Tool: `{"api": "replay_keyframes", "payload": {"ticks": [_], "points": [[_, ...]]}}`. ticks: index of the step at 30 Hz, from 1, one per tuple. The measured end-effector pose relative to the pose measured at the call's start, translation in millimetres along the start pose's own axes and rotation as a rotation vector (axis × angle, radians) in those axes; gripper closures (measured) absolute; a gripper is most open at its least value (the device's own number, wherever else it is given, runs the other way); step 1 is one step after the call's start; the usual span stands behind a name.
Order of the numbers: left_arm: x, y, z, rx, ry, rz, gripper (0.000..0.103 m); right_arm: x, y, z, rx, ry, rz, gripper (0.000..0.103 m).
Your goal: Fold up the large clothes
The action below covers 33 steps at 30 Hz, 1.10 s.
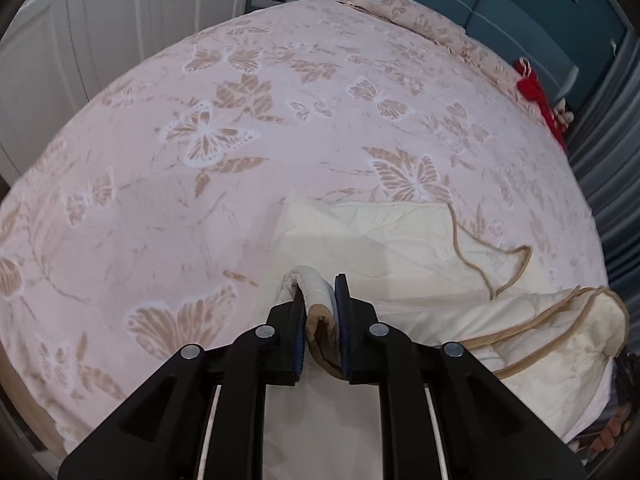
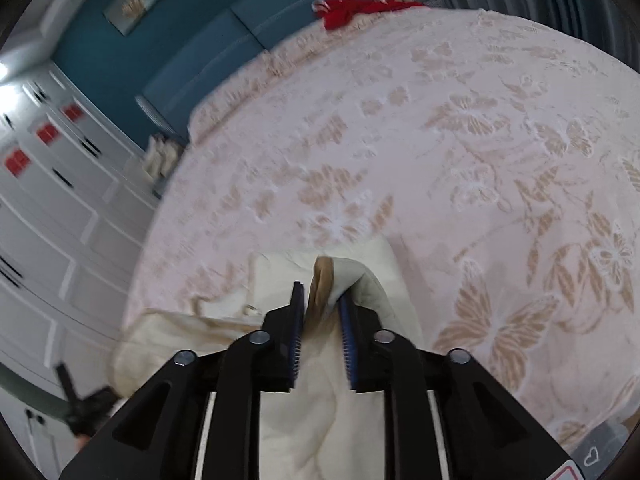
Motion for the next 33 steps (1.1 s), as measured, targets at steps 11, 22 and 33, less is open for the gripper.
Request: {"api": "replay_keyframes", "payload": {"ticks": [11, 22, 33], "points": [[63.3, 24.4, 8.8, -0.003, -0.004, -0.207, 0.005, 18.3, 4.1, -3.6, 0.125, -0.087, -0.066, 0.045], [-45.5, 21.1, -9.5, -0.004, -0.080, 0.110, 0.058, -67.4, -4.4, 2.2, 0.166, -0.173, 0.080, 0.079], [-13.5, 74.9, -22.7, 0.018, -0.103, -0.067, 0.093, -56.2, 35.5, 37.4, 0.168, -0.124, -0.074, 0.097]]}}
Point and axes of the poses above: each gripper's, at about its wrist camera, not at the fingertips, and x roughly against the way its jaws point, z to its left, y to its top, the point moved 2 cm from there along -x, roughly the way its jaws point, and after that the axes turned 5 degrees about -x, right-handed, at the moved point
